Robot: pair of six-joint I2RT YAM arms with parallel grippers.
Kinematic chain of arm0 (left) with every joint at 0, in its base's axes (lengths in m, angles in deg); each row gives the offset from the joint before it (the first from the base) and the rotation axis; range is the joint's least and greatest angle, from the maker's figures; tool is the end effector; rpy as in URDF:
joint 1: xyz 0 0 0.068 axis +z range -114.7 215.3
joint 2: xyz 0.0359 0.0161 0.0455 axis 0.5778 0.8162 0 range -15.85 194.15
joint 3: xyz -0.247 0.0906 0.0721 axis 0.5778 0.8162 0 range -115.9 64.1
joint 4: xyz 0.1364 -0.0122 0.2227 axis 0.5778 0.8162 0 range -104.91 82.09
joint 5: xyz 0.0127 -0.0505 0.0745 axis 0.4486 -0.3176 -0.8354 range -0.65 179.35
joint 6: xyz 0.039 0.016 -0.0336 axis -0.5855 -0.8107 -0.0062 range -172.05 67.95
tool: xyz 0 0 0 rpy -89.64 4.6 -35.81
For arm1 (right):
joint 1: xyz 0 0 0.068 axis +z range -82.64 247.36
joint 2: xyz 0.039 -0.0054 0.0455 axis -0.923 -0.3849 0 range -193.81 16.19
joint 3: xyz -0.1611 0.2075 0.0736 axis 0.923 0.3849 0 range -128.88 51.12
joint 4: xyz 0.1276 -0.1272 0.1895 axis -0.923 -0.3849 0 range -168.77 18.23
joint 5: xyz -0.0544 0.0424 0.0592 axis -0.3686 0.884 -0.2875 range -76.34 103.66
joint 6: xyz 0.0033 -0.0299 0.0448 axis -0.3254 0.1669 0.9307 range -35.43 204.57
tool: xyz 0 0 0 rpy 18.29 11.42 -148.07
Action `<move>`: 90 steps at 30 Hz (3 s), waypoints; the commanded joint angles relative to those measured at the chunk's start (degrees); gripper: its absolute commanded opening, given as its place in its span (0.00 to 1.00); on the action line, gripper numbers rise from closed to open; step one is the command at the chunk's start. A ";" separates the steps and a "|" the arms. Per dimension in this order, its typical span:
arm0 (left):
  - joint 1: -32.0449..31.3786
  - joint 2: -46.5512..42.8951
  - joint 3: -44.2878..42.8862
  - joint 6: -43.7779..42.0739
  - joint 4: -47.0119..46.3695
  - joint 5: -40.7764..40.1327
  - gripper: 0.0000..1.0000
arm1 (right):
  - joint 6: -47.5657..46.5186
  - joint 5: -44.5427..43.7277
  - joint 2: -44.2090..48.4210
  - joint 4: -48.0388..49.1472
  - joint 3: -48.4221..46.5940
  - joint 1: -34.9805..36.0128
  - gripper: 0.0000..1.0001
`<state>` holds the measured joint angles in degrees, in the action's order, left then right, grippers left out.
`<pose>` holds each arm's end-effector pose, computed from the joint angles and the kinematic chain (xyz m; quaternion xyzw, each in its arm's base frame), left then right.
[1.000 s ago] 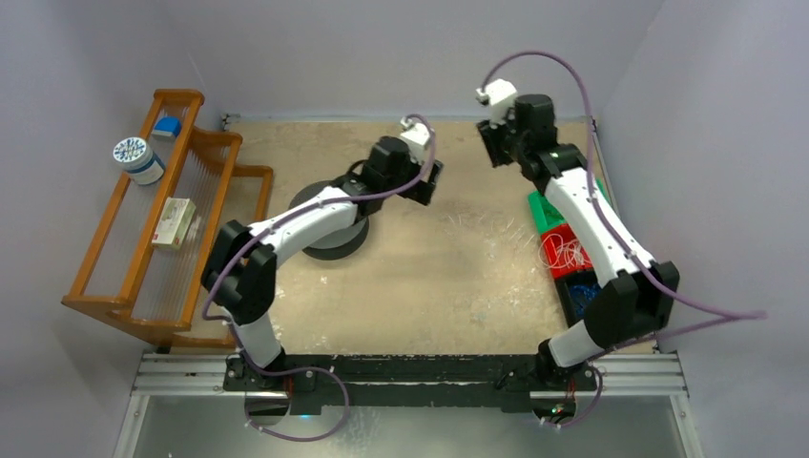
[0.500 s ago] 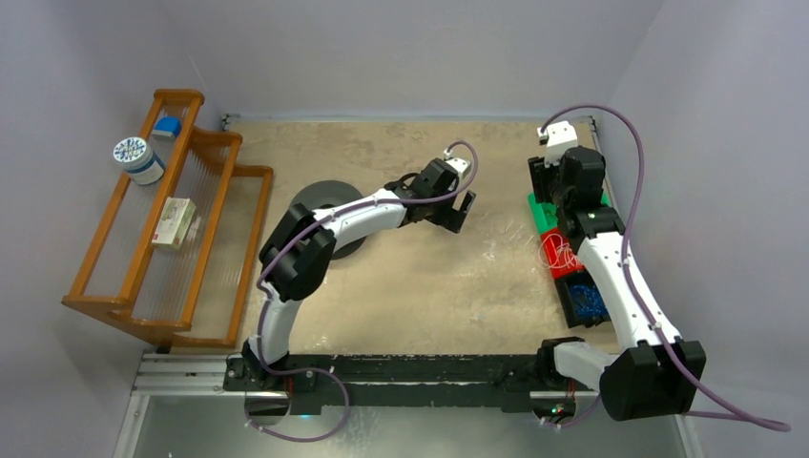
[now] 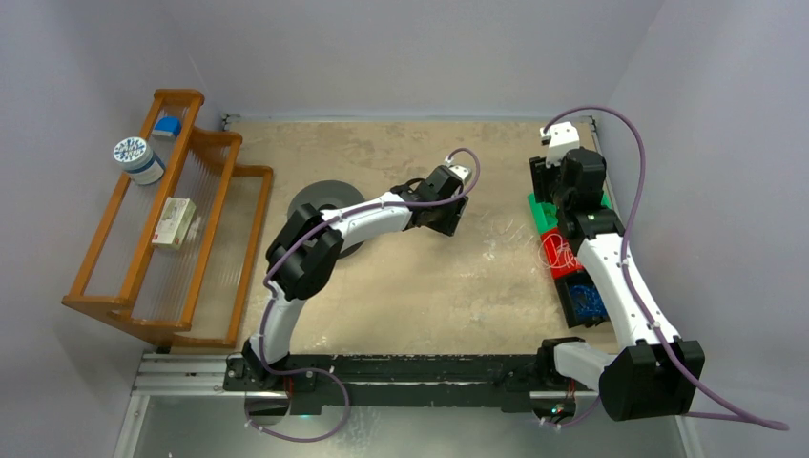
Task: Wrap the cables
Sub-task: Adjust the cable at the center of the board.
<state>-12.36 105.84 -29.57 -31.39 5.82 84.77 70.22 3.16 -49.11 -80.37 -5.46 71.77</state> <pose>0.3223 -0.3493 0.1937 0.2045 0.9126 -0.1667 0.3122 0.2647 0.0139 0.3431 -0.0772 0.8003 -0.1246 0.5815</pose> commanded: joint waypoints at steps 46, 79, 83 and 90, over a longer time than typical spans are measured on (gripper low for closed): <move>30.52 -26.10 -0.64 -9.22 0.66 -12.22 0.00 | -10.93 -4.94 2.11 -13.19 9.09 -12.87 0.73; 43.10 -34.60 8.10 -6.12 -6.70 -8.73 0.00 | -7.22 -1.58 -14.65 -4.96 14.03 -15.17 0.47; 43.34 -35.44 9.05 -6.08 -7.92 -8.70 0.00 | -7.22 -0.75 -13.44 -5.12 12.92 -15.19 0.33; 43.35 -34.74 8.82 -5.34 -8.15 -6.39 0.00 | -8.50 -0.21 -9.29 -7.57 8.27 -15.18 0.04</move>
<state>30.96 72.42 -20.37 -37.90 0.21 76.18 62.44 3.07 -61.83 -87.02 7.31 56.64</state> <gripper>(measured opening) 0.002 0.059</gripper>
